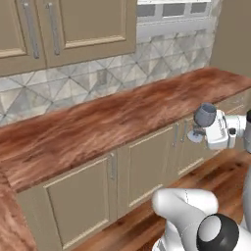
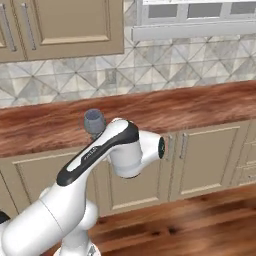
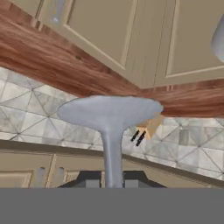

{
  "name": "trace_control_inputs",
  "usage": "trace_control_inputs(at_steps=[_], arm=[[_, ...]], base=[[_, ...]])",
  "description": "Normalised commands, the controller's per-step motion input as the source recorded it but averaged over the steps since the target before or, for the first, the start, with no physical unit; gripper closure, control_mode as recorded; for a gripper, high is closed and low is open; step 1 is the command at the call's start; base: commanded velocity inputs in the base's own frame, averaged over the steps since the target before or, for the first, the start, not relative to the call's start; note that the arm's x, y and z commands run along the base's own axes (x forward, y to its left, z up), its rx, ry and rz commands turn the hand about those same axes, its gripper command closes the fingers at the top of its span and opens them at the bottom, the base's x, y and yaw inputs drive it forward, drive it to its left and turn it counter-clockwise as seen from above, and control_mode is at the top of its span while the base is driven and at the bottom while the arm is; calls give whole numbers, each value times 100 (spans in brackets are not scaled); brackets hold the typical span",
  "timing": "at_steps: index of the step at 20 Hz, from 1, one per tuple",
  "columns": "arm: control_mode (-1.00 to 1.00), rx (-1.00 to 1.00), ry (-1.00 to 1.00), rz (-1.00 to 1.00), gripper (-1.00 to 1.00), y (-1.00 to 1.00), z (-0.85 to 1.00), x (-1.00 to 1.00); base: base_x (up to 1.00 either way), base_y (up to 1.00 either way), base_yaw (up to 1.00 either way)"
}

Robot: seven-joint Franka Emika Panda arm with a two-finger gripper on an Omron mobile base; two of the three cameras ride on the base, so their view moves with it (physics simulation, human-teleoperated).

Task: Retrieve the wine glasses from the counter and place one next to each plate.

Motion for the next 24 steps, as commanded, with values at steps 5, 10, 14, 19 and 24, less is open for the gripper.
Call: trace_control_inputs(at_steps=[5, 10, 14, 19, 24], arm=[[100, 0, 0, 0, 100, 0, 0, 0], [100, 0, 0, 0, 100, 0, 0, 0], [100, 0, 0, 0, 100, 0, 0, 0], [100, 0, 0, 0, 100, 0, 0, 0], [100, 0, 0, 0, 100, 0, 0, 0]], base=[[0, 20, -93], [1, 13, -88], [15, 1, -80], [78, 21, -56], [100, 44, -21]])
